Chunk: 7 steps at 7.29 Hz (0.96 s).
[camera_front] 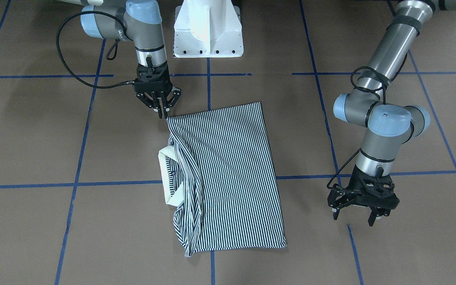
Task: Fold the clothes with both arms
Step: 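Lower the left gripper to the shirt edge nearest the robot while the right gripper shifts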
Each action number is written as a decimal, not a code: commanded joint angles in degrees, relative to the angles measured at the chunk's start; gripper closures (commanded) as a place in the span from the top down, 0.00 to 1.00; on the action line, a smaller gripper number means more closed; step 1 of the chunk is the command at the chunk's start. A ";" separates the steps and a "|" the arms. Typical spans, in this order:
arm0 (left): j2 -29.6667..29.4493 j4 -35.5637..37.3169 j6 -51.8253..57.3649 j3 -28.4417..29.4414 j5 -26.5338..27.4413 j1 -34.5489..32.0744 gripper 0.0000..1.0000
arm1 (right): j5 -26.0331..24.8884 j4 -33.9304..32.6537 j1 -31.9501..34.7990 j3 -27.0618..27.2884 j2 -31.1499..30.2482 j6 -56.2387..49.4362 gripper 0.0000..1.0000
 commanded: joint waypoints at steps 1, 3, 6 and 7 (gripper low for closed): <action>0.00 0.09 -0.35 -1.83 -0.29 0.23 1.00 | 3.05 0.49 1.54 3.76 -0.11 -0.69 1.00; 2.62 0.88 -8.21 -9.27 -8.25 0.23 1.00 | 4.13 5.02 2.34 7.03 -2.64 0.27 1.00; 10.61 5.43 -26.03 -28.32 -8.92 9.59 1.00 | 5.45 17.19 2.60 6.95 -8.28 6.85 1.00; 14.12 7.36 -32.28 -34.66 -5.60 15.12 1.00 | 5.45 17.19 2.69 6.95 -8.20 7.05 1.00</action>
